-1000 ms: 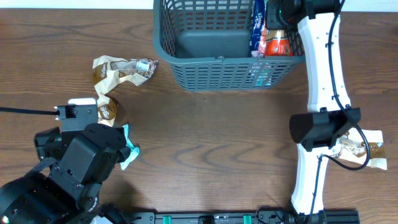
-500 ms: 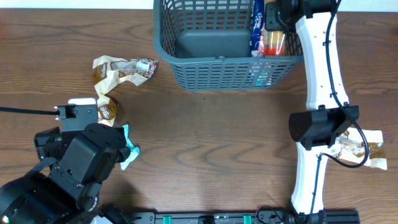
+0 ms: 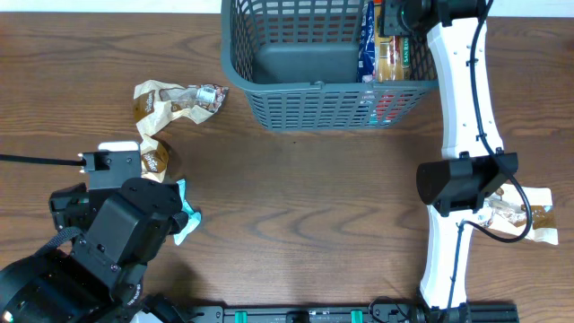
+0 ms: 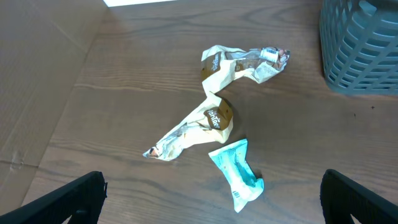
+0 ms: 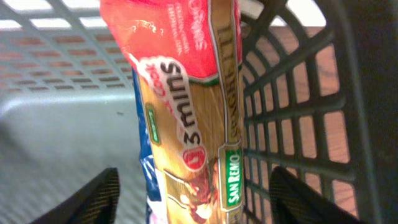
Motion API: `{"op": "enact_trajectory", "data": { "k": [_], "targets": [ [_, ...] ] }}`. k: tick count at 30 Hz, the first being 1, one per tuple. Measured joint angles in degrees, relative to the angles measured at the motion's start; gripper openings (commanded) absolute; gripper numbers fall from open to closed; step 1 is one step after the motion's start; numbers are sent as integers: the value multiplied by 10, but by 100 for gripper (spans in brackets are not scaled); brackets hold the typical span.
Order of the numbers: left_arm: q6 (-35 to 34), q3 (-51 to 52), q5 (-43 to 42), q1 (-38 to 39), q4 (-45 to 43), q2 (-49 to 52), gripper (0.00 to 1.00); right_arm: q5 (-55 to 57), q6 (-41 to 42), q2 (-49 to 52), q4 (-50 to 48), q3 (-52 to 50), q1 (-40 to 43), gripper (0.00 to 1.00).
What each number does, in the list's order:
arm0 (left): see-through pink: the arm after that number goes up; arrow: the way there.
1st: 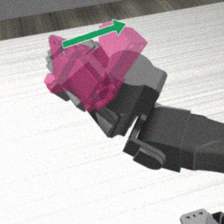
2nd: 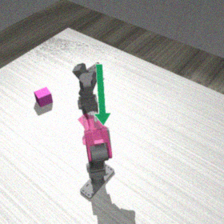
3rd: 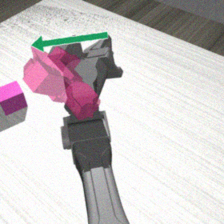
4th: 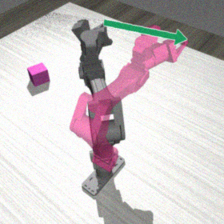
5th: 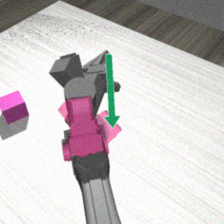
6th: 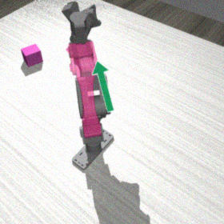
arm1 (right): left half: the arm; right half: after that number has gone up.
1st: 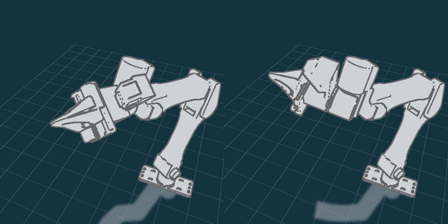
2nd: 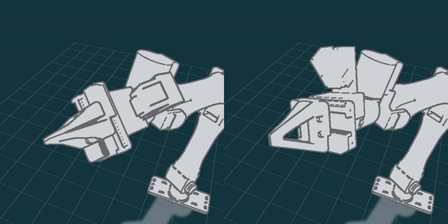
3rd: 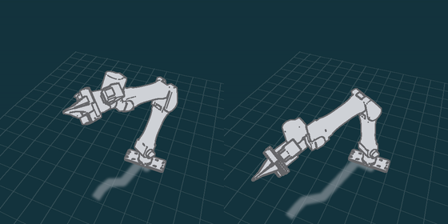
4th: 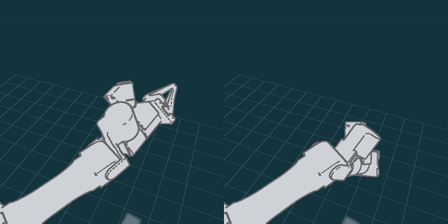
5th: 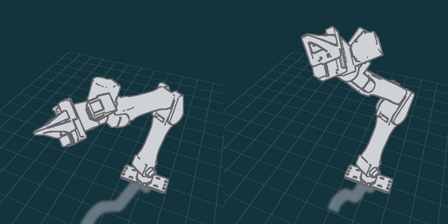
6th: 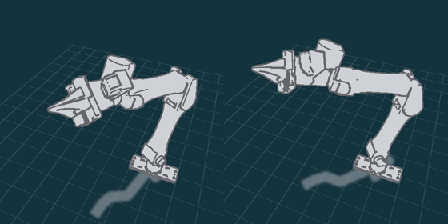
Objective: Pack container
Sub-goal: 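Carry the spaghetti packet to the basket and lower it inside, then open the right gripper and move it to the right PanTree bag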
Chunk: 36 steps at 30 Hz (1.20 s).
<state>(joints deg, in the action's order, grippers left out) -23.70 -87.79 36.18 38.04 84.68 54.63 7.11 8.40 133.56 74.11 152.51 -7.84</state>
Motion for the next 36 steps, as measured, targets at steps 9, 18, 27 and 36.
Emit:
{"op": "enact_trajectory", "data": {
  "k": [9,18,27,36],
  "targets": [
    [0,0,0,0,0,0,99,8,-1,-110,-33,32,9,76],
    [0,0,0,0,0,0,99,148,67,-305,43,60,66,99],
    [0,0,0,0,0,0,99,181,90,-356,146,60,99,99],
    [0,0,0,0,0,0,99,222,162,-375,230,5,117,99]
  ]
}}
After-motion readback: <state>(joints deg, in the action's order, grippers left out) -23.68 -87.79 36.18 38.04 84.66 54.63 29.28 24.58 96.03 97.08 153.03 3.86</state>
